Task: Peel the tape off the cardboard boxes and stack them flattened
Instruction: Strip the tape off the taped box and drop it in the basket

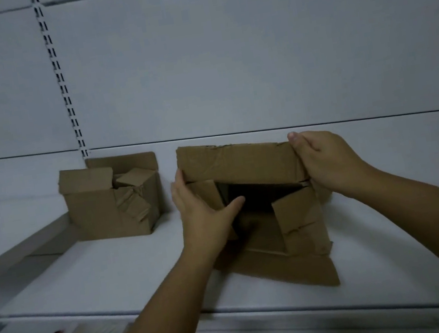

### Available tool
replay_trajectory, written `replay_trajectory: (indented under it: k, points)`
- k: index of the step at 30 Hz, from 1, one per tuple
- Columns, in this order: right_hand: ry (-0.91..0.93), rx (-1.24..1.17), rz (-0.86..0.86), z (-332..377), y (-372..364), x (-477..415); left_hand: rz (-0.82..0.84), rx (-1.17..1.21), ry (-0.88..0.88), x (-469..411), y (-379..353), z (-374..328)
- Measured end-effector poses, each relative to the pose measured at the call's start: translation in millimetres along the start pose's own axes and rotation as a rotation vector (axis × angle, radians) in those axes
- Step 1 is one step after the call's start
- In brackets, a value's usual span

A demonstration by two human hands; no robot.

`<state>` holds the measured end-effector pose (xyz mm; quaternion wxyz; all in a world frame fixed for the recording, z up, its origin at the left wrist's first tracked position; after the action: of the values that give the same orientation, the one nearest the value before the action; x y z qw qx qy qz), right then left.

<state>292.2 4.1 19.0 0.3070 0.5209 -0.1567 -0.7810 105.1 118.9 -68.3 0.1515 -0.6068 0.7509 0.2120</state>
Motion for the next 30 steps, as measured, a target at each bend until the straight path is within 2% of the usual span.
replay_trajectory:
  k: [2, 4, 6, 8, 10, 13, 15, 18, 20, 22, 27, 29, 30]
  points:
    - [0.021, -0.009, -0.044, 1, 3, -2, 0.123, 0.066, 0.045, -9, -11, 3]
    - [0.002, -0.021, -0.105, -6, 8, -3, 0.168, 0.274, 0.118, -10, -5, 7]
    - [-0.084, -0.117, -0.138, -20, 11, -8, 0.174, 0.497, 0.243, -7, 11, 20]
    - [-0.174, -0.262, -0.122, -30, 8, -12, 0.229, 0.653, 0.296, 5, 24, 29]
    - [-0.182, -0.340, -0.051, -30, -3, -10, 0.266, 0.699, 0.272, 19, 33, 31]
    - [-0.127, -0.336, 0.171, -16, -32, 2, 0.276, 0.696, 0.249, 25, 37, 36]
    - [-0.136, -0.334, 0.237, -15, -39, 8, 0.275, 0.703, 0.252, 24, 38, 36]
    - [-0.297, -0.367, 0.302, -36, -37, 14, 0.294, 0.724, 0.268, 22, 35, 35]
    - [-0.454, -0.388, 0.486, -47, -43, 25, 0.329, 0.727, 0.283, 22, 32, 36]
    - [-0.522, -0.382, 0.604, -52, -43, 29, 0.351, 0.708, 0.305, 22, 30, 39]
    - [-0.435, -0.533, 0.690, -35, -20, 17, 0.393, 0.685, 0.337, 26, 34, 39]
    - [-0.365, -0.491, 0.727, -28, -18, 14, 0.452, 0.803, 0.404, 28, 39, 45]
    - [-0.346, -0.467, 0.727, -26, -20, 15, 0.546, 0.920, 0.448, 32, 39, 45]
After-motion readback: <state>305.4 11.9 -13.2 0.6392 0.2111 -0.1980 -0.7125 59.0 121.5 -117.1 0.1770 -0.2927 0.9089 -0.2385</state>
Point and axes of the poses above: each hand's wrist, its own x-axis away from the middle knuckle, its own y-axis out of the back of the hand, z = x × y, the point moved 8 cm from there along -x, towards the middle knuckle, and after that the axes turned 2 degrees about y, right-handed, at the moved point
